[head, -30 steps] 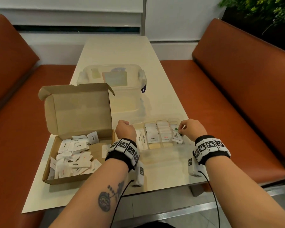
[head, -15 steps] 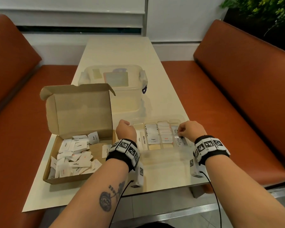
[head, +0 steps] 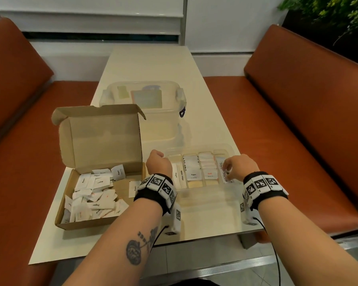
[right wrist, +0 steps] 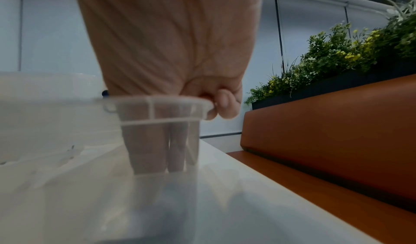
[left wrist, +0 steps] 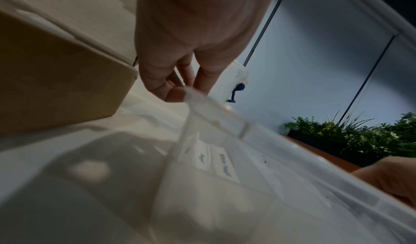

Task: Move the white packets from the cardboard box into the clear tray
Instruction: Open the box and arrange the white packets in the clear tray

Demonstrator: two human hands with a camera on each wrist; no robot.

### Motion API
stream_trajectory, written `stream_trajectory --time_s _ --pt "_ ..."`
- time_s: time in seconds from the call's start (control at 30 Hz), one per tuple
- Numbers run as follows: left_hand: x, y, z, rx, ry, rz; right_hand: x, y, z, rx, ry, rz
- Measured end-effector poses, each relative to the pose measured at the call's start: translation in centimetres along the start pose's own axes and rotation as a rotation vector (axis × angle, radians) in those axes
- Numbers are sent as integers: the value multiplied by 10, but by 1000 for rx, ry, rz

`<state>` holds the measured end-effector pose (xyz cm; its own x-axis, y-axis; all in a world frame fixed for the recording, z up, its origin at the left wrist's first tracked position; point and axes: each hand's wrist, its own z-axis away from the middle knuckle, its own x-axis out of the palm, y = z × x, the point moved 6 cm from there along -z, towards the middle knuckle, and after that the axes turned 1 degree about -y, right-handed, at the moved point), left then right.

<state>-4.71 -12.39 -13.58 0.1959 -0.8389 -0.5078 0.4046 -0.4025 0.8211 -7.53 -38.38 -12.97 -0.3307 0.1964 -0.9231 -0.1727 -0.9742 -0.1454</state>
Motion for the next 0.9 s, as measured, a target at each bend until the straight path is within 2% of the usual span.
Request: stream_trajectory --time_s 0.63,0.73,0.9 --pt "-4 2 1 -19 -40 24 -3 -2 2 17 -16 -58" --pt "-7 -1 2 -42 -52 75 -18 -10 3 20 57 -88" --pt "-18 1 5 -37 -47 185 -56 -66 14 -140 243 -213"
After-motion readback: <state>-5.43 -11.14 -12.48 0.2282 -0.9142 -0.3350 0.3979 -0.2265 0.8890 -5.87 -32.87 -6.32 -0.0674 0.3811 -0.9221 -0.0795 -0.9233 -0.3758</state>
